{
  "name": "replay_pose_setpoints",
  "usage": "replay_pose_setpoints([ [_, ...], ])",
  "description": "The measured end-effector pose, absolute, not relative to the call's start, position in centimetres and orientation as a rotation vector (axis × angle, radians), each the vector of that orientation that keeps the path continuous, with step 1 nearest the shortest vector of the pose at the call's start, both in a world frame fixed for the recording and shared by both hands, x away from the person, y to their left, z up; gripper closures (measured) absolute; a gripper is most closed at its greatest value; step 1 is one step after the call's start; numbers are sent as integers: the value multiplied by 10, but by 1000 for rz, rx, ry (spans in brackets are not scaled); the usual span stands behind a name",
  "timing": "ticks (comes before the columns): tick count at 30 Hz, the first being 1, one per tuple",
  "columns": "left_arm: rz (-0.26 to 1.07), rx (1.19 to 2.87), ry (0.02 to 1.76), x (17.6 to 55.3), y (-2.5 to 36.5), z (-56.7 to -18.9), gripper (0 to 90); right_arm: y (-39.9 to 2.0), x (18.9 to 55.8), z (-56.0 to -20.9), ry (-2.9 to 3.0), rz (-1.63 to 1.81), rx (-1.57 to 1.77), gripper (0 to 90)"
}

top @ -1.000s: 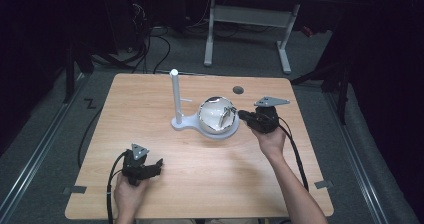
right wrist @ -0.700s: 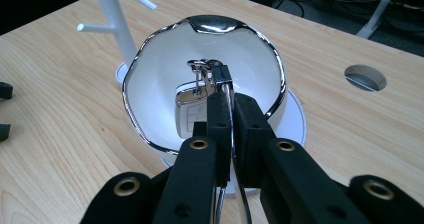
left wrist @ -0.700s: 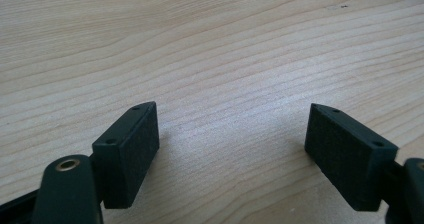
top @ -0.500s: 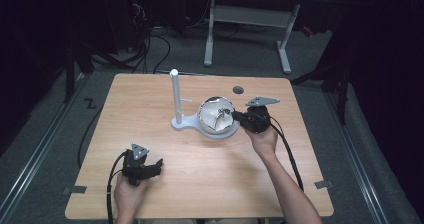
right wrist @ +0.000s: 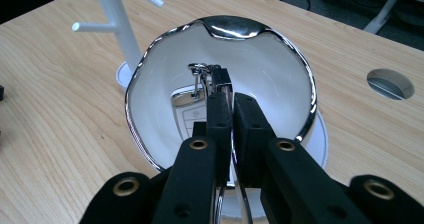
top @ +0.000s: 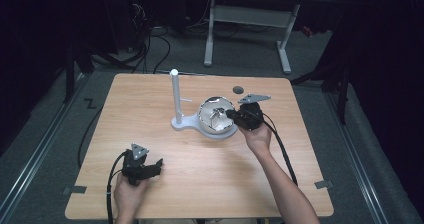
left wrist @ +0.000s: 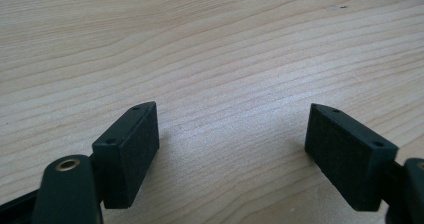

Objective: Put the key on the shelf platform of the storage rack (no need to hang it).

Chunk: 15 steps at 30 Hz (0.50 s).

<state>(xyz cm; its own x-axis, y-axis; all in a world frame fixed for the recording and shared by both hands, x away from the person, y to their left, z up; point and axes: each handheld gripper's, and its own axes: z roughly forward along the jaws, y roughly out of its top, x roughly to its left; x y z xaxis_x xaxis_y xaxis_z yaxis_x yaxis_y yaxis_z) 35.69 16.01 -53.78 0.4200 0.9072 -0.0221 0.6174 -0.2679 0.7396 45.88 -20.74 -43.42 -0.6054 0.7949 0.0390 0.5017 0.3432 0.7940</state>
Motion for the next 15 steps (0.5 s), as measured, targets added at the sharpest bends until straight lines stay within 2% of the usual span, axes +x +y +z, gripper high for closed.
replay_pose_setpoints([
  [15, 541, 1992, 1288, 357, 160, -538, 219, -189, 473, -442, 2283, 1106, 1158, 863],
])
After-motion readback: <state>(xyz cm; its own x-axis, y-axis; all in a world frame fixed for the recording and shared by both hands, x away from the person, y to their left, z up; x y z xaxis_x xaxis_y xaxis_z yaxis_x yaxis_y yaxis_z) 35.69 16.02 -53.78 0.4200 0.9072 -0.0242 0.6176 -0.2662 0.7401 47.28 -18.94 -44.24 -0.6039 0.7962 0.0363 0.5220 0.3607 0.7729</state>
